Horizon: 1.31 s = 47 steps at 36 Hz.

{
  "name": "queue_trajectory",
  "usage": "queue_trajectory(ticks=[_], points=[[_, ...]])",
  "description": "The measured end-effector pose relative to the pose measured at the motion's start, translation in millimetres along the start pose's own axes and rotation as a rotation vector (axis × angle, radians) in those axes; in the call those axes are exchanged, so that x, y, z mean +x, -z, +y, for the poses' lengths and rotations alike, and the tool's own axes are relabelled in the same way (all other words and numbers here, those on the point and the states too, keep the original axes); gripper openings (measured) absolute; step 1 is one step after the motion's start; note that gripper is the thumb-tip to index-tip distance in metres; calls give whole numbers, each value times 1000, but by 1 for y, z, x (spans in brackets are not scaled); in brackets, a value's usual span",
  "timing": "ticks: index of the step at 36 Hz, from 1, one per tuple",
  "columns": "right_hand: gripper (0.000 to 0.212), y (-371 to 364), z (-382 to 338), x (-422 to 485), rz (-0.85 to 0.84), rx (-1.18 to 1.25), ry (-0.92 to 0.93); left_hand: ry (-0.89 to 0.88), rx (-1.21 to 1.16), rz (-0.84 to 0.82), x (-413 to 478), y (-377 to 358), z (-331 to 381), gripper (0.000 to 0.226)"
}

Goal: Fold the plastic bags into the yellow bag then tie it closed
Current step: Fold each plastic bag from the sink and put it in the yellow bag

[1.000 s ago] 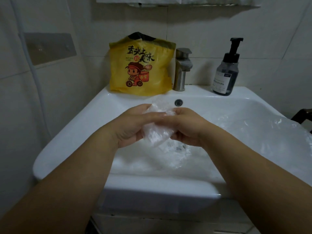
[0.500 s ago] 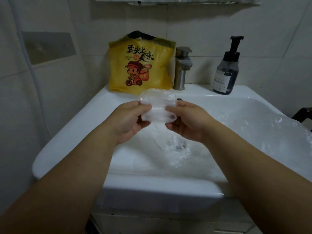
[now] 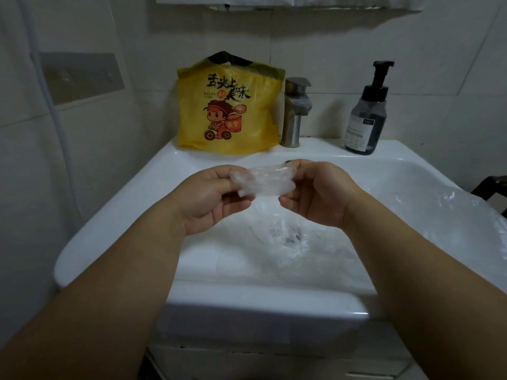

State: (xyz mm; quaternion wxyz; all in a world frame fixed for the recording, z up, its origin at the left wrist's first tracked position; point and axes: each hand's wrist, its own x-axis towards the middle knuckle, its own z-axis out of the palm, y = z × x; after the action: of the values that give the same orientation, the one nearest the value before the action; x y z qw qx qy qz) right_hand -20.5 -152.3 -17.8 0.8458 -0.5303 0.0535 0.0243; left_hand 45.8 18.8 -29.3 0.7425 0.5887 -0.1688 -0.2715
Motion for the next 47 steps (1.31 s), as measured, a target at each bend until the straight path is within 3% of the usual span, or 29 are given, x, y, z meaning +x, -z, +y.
queue_trajectory(ticks=[3, 6, 10, 13, 16, 20, 27, 32, 38, 43, 47], points=[[33, 2, -5, -2, -11, 43, -6, -31, 12, 39, 0, -1, 0, 25], [50, 5, -2, 0, 0, -77, -60, -79, 139, 85, 0, -3, -3, 32], [40, 2, 4, 1, 24, -220, -137, -95, 157, 96, -2, -5, -1, 33], [25, 2, 5, 1, 40, -237, -40, -54, 122, 92, -3, -4, 1, 38], [7, 1, 10, 3, 57, -394, 69, -86, 305, 186, 1, -2, -4, 34], [17, -1, 14, 6, 120, -561, 165, -181, 483, 216, 3, 1, -10, 12], [50, 7, 14, 6, 165, -871, 294, -253, 577, 190, -1, 1, -11, 29], [44, 9, 20, 11, 198, -1144, 343, -362, 755, 231, 2, 3, -14, 24], [21, 8, 21, 11, 213, -1371, 424, -455, 948, 269, 4, 6, -16, 15], [25, 7, 16, 8, 234, -1302, 471, -390, 932, 219, 3, 7, -15, 8], [21, 5, 12, 5, 165, -985, 395, -298, 503, 192, 1, 1, -7, 4]])
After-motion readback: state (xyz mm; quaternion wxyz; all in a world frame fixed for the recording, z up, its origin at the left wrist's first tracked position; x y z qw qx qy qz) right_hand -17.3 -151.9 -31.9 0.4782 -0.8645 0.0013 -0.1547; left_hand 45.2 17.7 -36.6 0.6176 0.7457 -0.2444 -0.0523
